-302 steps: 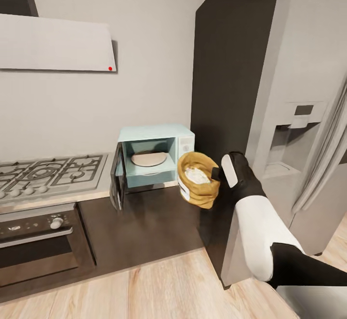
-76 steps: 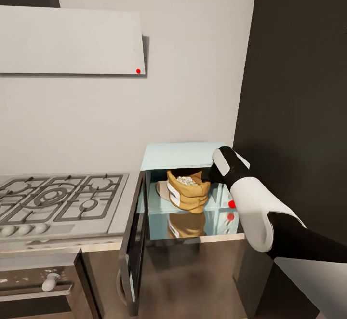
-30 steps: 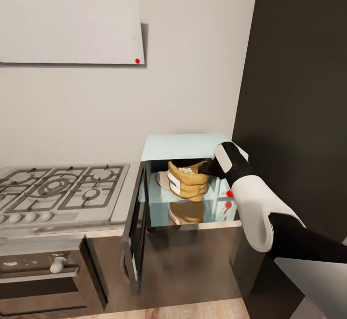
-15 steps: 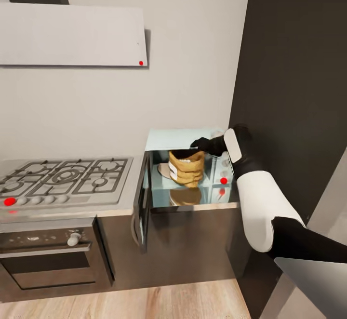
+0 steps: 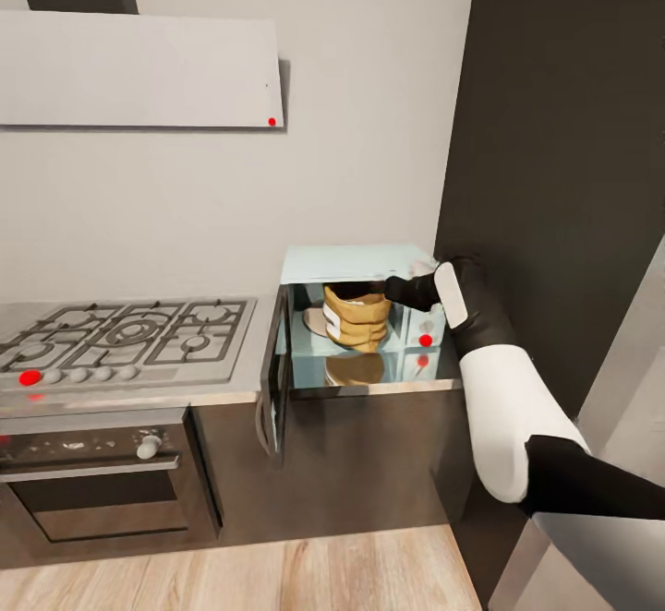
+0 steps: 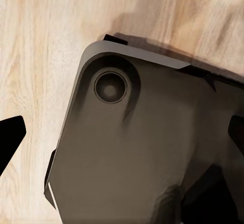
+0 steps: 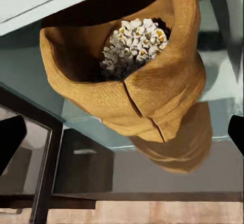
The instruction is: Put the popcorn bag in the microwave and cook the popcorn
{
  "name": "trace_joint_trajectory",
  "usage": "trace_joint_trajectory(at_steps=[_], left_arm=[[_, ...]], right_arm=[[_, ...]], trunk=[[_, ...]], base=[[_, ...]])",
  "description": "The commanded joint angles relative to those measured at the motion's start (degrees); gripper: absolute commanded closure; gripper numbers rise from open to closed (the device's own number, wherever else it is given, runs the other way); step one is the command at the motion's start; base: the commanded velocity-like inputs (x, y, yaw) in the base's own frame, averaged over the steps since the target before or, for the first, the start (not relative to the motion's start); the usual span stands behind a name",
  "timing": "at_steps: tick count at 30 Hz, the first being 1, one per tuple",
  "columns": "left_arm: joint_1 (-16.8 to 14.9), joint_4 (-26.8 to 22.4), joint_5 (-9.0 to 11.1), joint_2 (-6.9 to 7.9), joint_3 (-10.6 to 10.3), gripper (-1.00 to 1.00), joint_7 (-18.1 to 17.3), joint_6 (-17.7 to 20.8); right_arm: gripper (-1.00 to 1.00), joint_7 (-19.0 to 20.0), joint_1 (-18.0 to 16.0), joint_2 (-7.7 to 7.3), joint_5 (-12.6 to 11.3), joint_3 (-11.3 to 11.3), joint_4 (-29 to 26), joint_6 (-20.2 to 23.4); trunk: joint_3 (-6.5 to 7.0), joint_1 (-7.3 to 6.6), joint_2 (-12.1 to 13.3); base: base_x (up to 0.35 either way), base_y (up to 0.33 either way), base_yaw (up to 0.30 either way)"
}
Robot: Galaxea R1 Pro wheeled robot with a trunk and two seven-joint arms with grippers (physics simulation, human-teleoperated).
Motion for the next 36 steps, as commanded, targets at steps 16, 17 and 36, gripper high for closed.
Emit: trace_joint_trajectory(at_steps=[16,17,36], left_arm=[[0.0,-0.1,-0.1,-0.03,0.4,-1.0,0.0,-0.1],[0.0,-0.1,-0.1,-0.03,0.4,-1.0,0.0,-0.1],[0.0,-0.1,-0.1,-0.11,0.4,-1.0,0.0,-0.2]], right_arm=[[-1.0,0.4,12.3,-0.15,9.7,10.9,0.0,0.1],[-1.0,0.5,14.1,-0.17,9.7,14.0,-0.3,-3.7],[-1.0,10.0,24.4,-2.65,3.6,12.7,9.4,-54.8]], trunk=[[-0.05,0.0,0.0],[-0.05,0.0,0.0],[-0.05,0.0,0.0]], base=[[0.0,0.0,0.0],[0.0,0.0,0.0],[0.0,0.0,0.0]])
